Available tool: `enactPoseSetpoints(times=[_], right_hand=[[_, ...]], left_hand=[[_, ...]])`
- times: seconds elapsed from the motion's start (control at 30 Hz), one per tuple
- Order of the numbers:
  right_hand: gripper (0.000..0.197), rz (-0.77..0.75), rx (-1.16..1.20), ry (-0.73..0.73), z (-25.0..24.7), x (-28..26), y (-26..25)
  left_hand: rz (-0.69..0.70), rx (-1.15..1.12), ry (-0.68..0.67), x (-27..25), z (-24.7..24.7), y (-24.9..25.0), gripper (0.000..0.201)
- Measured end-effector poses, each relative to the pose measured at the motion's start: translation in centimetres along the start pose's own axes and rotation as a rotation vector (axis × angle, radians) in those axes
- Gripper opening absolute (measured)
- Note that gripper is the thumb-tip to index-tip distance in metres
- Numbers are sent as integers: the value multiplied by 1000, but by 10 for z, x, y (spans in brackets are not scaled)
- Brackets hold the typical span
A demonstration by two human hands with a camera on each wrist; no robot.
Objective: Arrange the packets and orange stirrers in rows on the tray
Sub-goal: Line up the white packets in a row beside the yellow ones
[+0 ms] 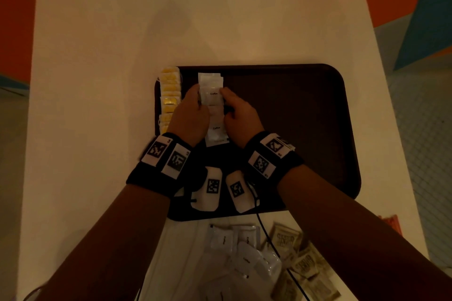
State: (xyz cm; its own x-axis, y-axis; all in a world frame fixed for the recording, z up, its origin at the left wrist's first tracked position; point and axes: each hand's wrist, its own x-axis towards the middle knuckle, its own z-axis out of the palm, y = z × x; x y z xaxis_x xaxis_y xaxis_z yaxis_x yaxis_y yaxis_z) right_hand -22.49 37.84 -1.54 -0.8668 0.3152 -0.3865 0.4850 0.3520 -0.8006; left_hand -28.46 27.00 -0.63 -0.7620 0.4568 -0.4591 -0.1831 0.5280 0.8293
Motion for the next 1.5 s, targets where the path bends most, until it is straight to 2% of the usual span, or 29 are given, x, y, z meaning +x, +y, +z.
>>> enactPoseSetpoints(times=[0.17,0.27,0.4,0.5,0.73,1.0,1.1,1.3,1.5], right_hand=[[56,-2,-45,43,-2,-8,3],[56,33,-33,38,-7,-22,11],[54,57,-14,-28,-3,-41,20],[52,34,27,-37,6,-47,21],[50,-11,94,11,13,-48,20],[53,-12,-17,13,6,-43,18],[52,-15,-6,30,6,-48,19],[51,-1,3,-29,10,-57,22],[58,6,32,26,5,-46,20]], left_hand=[[12,78,28,-19,-5,12,48],[-11,47,16,-36,-2,12,49],[-88,-87,-5,-49,11,5,60],[-144,-153,38,-50,20,1,72],[-124,-285,105,-51,25,1,76],[-96,-245,74,-47,18,2,74],[-105,-214,71,-49,15,-2,73],[-91,-203,42,-56,19,-8,70],[-70,-197,52,-47,14,0,71]])
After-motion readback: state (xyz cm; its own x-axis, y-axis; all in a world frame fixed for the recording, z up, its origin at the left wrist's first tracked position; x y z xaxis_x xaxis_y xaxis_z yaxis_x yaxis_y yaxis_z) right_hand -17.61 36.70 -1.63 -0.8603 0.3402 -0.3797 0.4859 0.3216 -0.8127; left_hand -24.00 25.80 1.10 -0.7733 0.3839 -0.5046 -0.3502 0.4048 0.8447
